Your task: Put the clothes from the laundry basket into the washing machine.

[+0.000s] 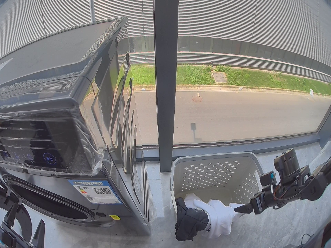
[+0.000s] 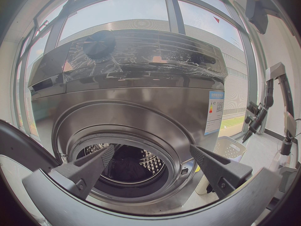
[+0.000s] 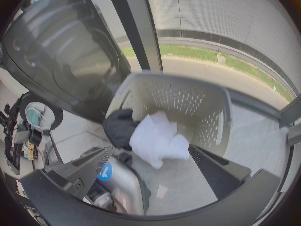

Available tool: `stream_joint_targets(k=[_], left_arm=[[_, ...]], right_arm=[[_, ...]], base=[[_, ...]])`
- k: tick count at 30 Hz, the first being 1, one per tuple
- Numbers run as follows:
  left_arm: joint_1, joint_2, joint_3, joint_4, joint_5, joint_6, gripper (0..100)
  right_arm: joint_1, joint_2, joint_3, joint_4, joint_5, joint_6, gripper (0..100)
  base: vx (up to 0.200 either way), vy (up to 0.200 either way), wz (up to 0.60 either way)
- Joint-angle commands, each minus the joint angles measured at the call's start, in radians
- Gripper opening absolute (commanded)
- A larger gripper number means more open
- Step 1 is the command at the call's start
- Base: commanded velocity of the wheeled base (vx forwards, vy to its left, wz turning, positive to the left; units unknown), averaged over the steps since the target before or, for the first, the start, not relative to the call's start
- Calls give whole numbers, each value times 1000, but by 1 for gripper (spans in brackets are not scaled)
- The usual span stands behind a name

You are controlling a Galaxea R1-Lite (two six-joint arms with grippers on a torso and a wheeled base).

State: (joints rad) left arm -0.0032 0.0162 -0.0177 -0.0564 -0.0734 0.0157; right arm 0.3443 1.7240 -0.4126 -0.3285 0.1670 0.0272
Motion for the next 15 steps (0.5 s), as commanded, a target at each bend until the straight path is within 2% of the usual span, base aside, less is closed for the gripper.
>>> stream_joint_targets(k=[1,7,10,15], left_arm=[[0,-16,18,0,0,0,100],[0,-16,16,0,1,0,100],[0,-16,18,0,1,0,100],[0,-16,18,0,1,0,100]], right_arm=[[9,114,57,-29,5,3,100],[16,216,47,-145,9,3,100],[21,244,43,-162,9,3,100],[22,321,-43,-165,5,19,100]], base=[[0,0,0],[0,0,0],[0,0,0],[0,0,0]])
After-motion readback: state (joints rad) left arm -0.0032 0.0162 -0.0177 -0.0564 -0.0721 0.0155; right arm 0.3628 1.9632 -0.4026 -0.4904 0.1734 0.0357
